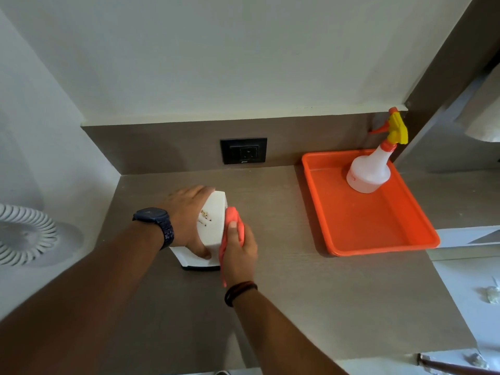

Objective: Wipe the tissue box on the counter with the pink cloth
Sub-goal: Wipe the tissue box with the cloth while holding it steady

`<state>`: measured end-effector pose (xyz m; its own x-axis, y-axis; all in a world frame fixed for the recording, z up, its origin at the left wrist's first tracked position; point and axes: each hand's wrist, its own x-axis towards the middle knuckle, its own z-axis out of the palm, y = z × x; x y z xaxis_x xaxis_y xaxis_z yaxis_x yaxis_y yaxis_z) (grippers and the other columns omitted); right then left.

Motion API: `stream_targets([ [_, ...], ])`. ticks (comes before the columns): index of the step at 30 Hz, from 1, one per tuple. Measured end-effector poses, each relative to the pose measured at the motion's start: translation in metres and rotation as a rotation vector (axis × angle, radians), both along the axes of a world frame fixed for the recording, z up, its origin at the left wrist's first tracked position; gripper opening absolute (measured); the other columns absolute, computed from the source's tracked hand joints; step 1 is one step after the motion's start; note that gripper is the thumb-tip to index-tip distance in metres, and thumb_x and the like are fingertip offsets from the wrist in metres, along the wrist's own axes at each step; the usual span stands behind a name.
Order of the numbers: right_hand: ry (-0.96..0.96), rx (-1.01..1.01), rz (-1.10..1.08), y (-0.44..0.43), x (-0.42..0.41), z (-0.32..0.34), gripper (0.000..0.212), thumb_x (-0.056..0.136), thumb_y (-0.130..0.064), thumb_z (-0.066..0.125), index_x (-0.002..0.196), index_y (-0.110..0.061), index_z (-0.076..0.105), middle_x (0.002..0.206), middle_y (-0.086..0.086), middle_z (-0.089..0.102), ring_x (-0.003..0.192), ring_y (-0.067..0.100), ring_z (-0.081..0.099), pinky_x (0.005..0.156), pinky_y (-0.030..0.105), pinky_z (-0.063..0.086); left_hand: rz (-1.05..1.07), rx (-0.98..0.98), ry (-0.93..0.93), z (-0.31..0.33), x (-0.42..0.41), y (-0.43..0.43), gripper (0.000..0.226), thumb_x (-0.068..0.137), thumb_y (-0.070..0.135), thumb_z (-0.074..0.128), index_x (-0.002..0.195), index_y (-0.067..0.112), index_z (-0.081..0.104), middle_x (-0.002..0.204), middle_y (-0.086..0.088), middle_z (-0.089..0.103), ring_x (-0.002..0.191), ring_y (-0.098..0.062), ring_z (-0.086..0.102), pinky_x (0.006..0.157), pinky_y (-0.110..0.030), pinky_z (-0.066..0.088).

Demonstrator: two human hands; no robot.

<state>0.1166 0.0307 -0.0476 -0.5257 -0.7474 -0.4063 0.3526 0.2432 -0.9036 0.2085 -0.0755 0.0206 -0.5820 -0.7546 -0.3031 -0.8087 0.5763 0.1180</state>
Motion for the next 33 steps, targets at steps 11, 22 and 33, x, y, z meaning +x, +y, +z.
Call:
stream_targets([
  [11,0.015,0.11,0.084,-0.048,-0.022,0.009,0.068,0.073,-0.076,0.048,0.122,-0.033,0.066,0.125,-0.003,0.07,0.118,0.021,0.062,0.108,0.048,0.045,-0.002,0.014,-0.011,0.004,-0.001,0.002,0.143,0.029,0.067,0.083,0.146,0.02,0.015,0.151,-0.001,0.03,0.135,-0.025,0.031,0.11,-0.043,0.032],
  [22,0.107,-0.129,0.117,-0.019,-0.013,0.014,0.038,0.092,-0.056,0.053,0.123,-0.038,0.064,0.124,-0.01,0.067,0.116,0.006,0.062,0.095,0.021,0.052,0.002,-0.007,0.046,0.002,0.0,0.001,0.134,0.024,0.07,0.078,0.138,0.025,0.024,0.137,0.005,0.043,0.12,-0.019,0.044,0.1,-0.037,0.041],
  [33,0.012,0.076,0.057,-0.012,-0.003,-0.005,0.028,0.083,-0.069,0.047,0.096,-0.05,0.063,0.107,-0.011,0.07,0.107,0.013,0.065,0.1,0.046,0.052,0.009,-0.008,-0.003,0.004,-0.001,0.004,0.144,0.027,0.068,0.08,0.146,0.021,0.015,0.151,0.0,0.031,0.133,-0.023,0.034,0.109,-0.039,0.033],
])
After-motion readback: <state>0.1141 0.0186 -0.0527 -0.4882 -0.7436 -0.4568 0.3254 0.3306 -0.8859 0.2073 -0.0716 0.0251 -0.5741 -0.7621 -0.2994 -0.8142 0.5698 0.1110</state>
